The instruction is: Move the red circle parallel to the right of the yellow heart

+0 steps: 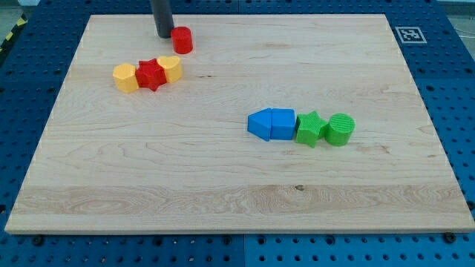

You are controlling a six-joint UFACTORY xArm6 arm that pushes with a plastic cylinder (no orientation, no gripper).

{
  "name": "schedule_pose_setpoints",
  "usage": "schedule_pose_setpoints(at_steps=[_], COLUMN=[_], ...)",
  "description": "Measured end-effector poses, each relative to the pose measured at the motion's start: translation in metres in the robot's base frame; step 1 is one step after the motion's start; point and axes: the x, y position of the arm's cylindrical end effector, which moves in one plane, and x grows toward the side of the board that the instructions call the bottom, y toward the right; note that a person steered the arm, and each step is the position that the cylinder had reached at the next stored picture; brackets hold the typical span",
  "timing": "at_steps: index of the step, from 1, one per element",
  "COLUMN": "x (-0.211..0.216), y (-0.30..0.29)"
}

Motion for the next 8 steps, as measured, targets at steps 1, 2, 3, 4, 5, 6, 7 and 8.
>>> schedule_pose_setpoints(at_steps=[1, 2, 3, 4, 5, 6, 7, 8], x=[0.001, 0.001, 0.014, 0.028, 0.038, 0.038, 0.038, 0.035], y=[0.016, 0.024, 0.024, 0.024, 0.026, 0.048, 0.059, 0.071])
